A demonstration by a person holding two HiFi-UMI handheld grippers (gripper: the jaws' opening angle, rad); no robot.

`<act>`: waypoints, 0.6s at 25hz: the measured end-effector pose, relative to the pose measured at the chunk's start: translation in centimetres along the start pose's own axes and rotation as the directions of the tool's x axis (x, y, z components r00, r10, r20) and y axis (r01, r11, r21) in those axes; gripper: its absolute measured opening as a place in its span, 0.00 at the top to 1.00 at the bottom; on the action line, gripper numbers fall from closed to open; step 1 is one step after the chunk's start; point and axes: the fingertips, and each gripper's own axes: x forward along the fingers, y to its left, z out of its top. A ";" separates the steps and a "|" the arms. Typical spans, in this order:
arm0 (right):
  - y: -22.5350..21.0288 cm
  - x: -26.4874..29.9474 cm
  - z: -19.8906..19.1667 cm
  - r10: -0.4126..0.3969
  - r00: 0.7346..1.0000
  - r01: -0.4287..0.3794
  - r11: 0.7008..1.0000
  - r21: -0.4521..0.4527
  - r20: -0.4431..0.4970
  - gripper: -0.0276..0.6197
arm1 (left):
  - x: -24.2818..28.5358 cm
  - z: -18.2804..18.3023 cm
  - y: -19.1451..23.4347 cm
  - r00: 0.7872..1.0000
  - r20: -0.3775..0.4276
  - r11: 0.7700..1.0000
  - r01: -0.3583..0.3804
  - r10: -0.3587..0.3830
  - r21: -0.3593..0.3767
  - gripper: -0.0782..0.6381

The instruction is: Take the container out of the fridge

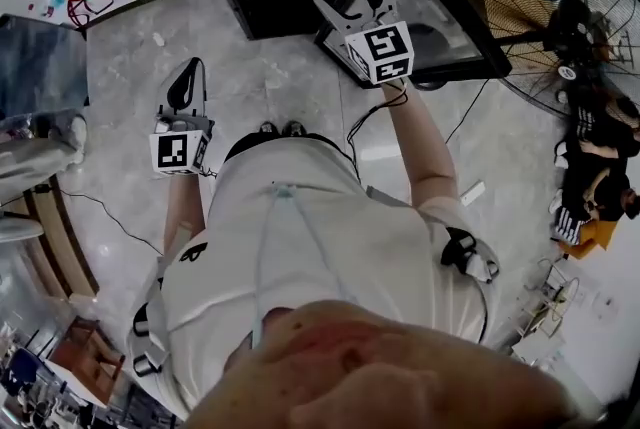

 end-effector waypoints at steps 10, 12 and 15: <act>0.7 4.2 -0.5 0.031 0.995 -0.058 0.945 -0.321 -0.090 0.45 | -0.4 -1.0 1.1 0.999 -0.018 0.999 -0.048 0.047 -0.017 0.88; 1.0 5.2 -1.0 0.031 0.993 -0.071 0.928 -0.365 -0.114 0.45 | -1.0 -1.1 1.3 0.998 -0.024 0.998 -0.060 0.059 -0.023 0.88; 1.3 7.3 -1.7 0.029 0.989 -0.091 0.887 -0.452 -0.142 0.45 | -2.2 -1.5 2.3 0.995 -0.035 0.995 -0.093 0.092 -0.020 0.88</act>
